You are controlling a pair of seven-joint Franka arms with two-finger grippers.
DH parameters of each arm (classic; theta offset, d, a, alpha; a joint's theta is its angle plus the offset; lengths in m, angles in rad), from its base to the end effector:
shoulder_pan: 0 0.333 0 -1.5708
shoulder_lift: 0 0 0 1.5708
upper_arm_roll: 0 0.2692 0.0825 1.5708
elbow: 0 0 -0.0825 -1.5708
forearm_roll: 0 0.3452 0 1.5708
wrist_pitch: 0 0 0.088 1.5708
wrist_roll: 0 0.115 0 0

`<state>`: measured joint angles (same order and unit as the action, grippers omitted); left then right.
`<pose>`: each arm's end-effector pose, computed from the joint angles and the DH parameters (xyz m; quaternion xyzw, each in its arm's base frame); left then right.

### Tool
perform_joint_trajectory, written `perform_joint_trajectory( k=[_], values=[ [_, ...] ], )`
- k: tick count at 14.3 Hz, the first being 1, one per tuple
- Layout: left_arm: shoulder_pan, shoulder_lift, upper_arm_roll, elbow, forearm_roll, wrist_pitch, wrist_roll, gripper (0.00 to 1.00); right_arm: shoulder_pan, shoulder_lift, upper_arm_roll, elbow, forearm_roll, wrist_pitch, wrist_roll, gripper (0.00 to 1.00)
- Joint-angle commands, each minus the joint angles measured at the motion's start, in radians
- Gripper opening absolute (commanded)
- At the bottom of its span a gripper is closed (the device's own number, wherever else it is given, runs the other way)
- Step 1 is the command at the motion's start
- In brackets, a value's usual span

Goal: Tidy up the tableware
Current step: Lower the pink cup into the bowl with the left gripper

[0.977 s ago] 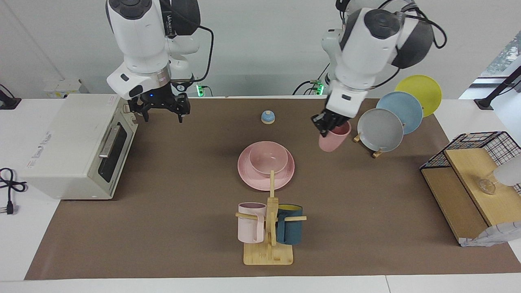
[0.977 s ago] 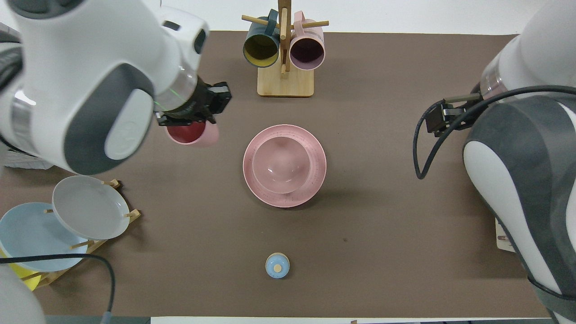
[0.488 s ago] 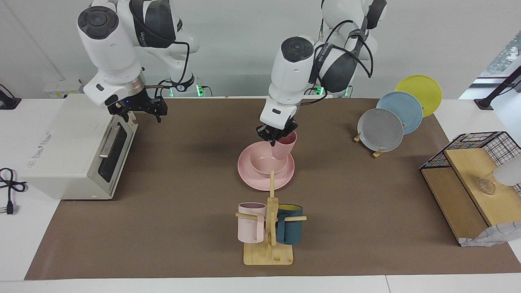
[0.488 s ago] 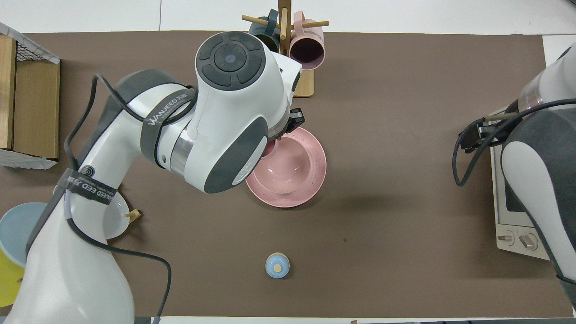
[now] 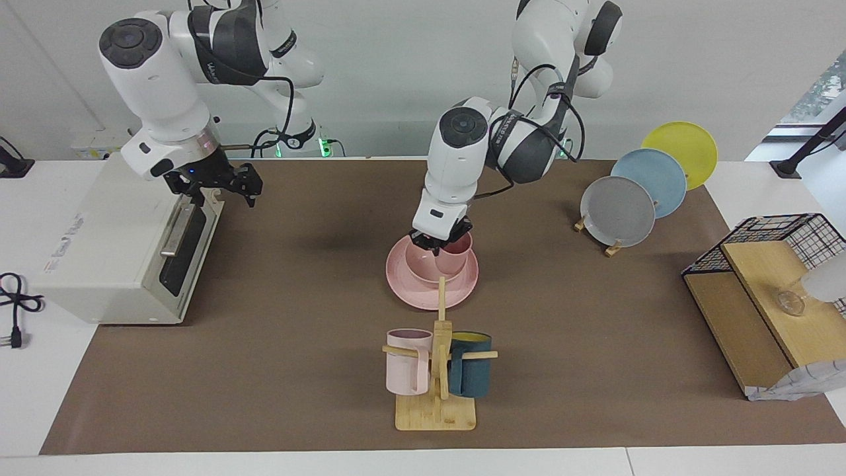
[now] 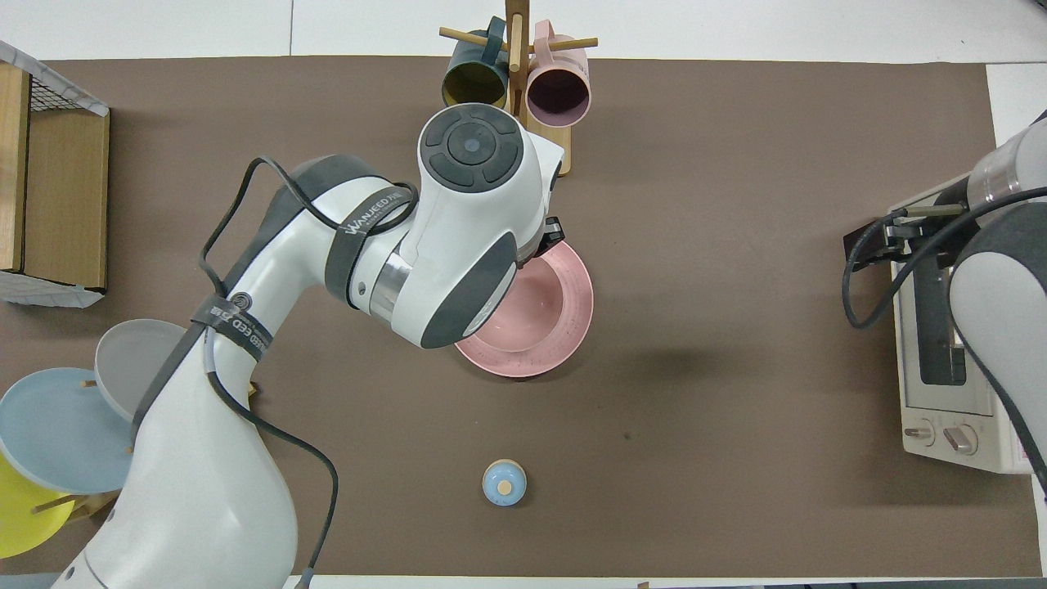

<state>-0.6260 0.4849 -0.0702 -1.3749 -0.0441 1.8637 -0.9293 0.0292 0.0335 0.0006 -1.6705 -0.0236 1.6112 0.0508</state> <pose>0.4943 -0.4085 0.3996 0.9913 0.1265 -0.0255 0.0276 0.5214 0.0129 0.5126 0.9988 -0.0095 -0.0459 0.0136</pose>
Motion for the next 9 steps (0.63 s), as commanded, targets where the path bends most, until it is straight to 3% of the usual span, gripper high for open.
perform_joint_trajectory(
  k=[1,3,5,9],
  values=[
    [-0.029,0.009,0.015,-0.029,0.027,0.045,-0.034,0.00,-0.003,-0.024,-0.034,-0.029,0.037,-0.005,-0.034,1.00],
    [-0.029,0.011,0.015,-0.038,0.027,0.049,-0.037,0.00,-0.024,-0.029,-0.030,-0.028,0.039,-0.028,-0.035,1.00],
    [-0.056,0.014,0.016,-0.113,0.027,0.134,-0.061,0.00,-0.034,-0.038,-0.030,-0.029,0.036,-0.033,-0.038,1.00],
    [-0.058,0.014,0.017,-0.131,0.041,0.153,-0.059,0.00,-0.023,-0.067,-0.028,-0.041,0.033,-0.051,-0.028,1.00]
  ],
)
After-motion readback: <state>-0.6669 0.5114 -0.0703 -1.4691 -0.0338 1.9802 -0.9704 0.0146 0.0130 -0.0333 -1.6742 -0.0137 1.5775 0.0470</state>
